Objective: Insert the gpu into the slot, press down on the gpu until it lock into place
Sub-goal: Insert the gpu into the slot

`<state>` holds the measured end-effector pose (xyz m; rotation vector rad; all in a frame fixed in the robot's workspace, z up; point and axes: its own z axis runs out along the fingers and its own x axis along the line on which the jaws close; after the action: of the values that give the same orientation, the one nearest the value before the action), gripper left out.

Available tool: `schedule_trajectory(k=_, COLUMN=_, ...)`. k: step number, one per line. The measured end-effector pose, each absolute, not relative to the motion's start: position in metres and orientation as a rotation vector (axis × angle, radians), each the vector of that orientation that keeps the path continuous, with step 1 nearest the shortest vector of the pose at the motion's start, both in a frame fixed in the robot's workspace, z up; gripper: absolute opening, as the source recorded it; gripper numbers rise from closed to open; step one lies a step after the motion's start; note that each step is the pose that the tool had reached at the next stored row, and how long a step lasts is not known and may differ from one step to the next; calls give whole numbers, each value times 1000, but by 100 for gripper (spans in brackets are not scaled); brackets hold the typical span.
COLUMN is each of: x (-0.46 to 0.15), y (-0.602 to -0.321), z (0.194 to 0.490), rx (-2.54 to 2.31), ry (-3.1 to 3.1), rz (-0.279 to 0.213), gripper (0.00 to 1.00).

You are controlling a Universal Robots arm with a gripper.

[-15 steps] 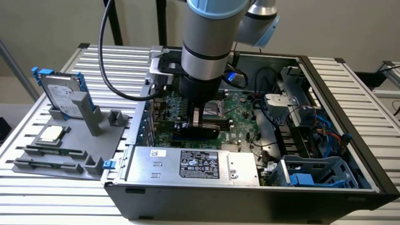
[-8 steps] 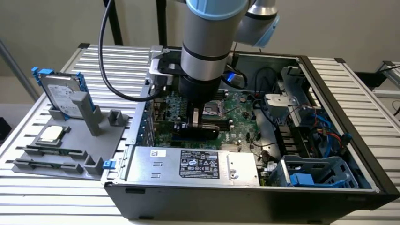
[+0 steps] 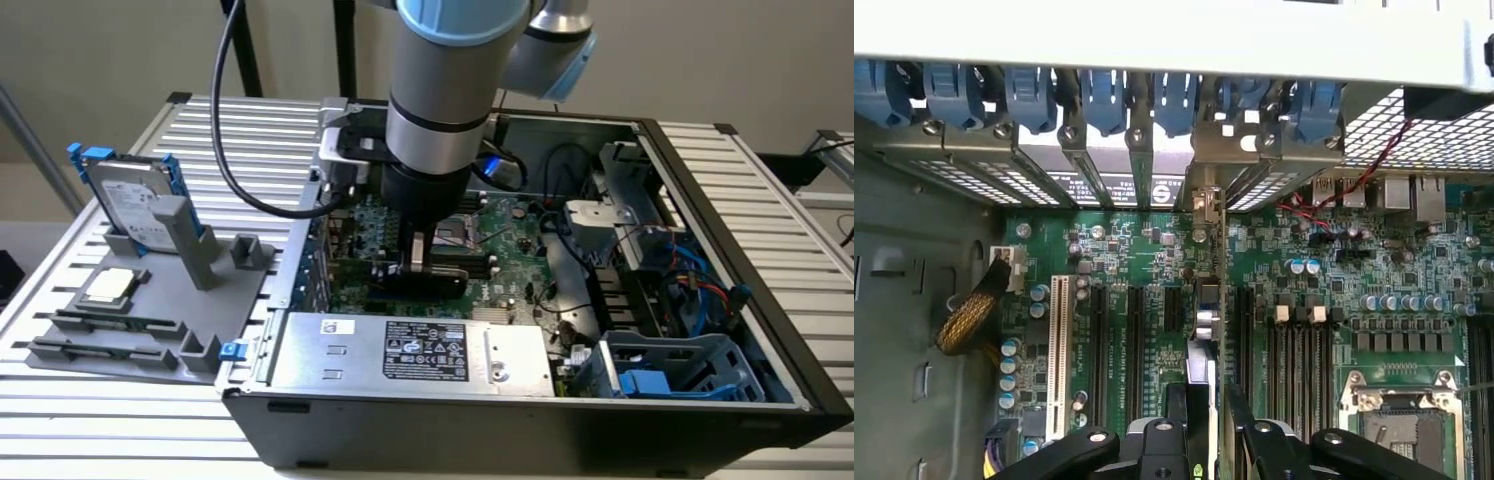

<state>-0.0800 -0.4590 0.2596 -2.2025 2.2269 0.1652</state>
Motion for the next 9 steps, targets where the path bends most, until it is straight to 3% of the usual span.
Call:
schedule_trajectory(k=7, x=-80, y=-459, z=259, rx=-2203, ry=2226, rz=165, gripper=27)
schedule_trajectory(k=8, x=-80, y=-459, z=259, rx=-2204, ry=2226, rz=165, gripper=33)
schedule_trajectory(k=9, x=-80, y=-459, z=260, rx=-2204, ry=2226, rz=165, gripper=33)
